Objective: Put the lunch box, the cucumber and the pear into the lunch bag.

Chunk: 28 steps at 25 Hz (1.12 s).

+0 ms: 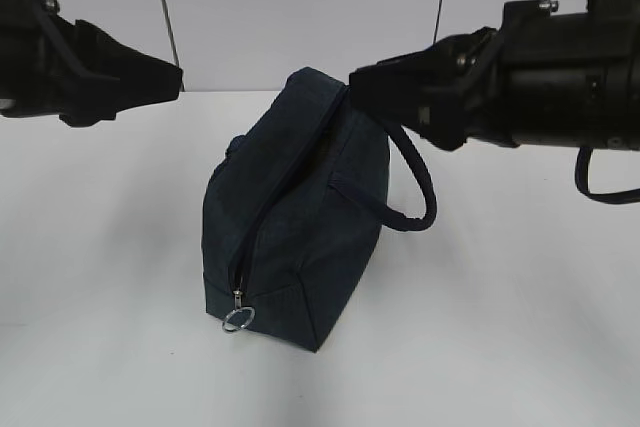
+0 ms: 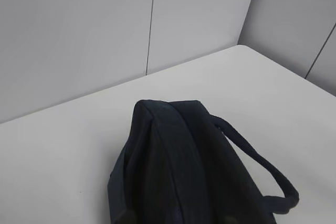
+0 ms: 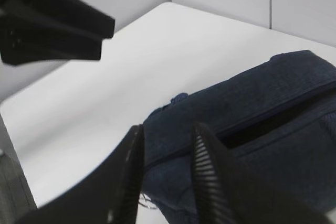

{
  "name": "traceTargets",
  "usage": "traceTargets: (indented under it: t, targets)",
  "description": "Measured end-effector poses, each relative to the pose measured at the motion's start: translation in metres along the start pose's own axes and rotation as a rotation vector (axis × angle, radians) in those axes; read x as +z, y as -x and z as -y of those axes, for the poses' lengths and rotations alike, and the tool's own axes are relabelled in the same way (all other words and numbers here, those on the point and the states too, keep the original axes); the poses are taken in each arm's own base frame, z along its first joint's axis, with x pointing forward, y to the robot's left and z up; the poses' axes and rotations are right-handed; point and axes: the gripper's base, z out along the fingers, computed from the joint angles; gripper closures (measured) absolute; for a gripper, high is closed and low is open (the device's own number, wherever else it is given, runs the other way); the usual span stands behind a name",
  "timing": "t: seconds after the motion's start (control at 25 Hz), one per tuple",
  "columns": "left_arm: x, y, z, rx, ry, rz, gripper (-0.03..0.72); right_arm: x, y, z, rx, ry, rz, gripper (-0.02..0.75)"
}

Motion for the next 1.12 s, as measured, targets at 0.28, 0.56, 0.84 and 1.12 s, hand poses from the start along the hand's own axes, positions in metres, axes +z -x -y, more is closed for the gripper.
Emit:
traceTargets:
  t: [0.28,0.56,0.84,1.12]
  targets:
    - [0.000,-0.002,0.002,0.000,-0.018,-0.014,0.381,0.007,-0.021,-0.015,-0.198,-0.008,-0.224,0.522]
    - [0.000,-0.002,0.002,0.000,-0.027,-0.020,0.381,0.011,-0.042,-0.003,0.019,-0.136,-0.365,0.523]
    - [0.000,-0.002,0.003,0.000,-0.028,-0.021,0.381,0.017,-0.080,-0.023,-0.038,-0.234,-0.249,0.523]
    - [0.000,-0.002,0.003,0.000,-0.029,-0.021,0.381,0.016,-0.097,-0.063,-0.123,-0.191,-0.038,0.519]
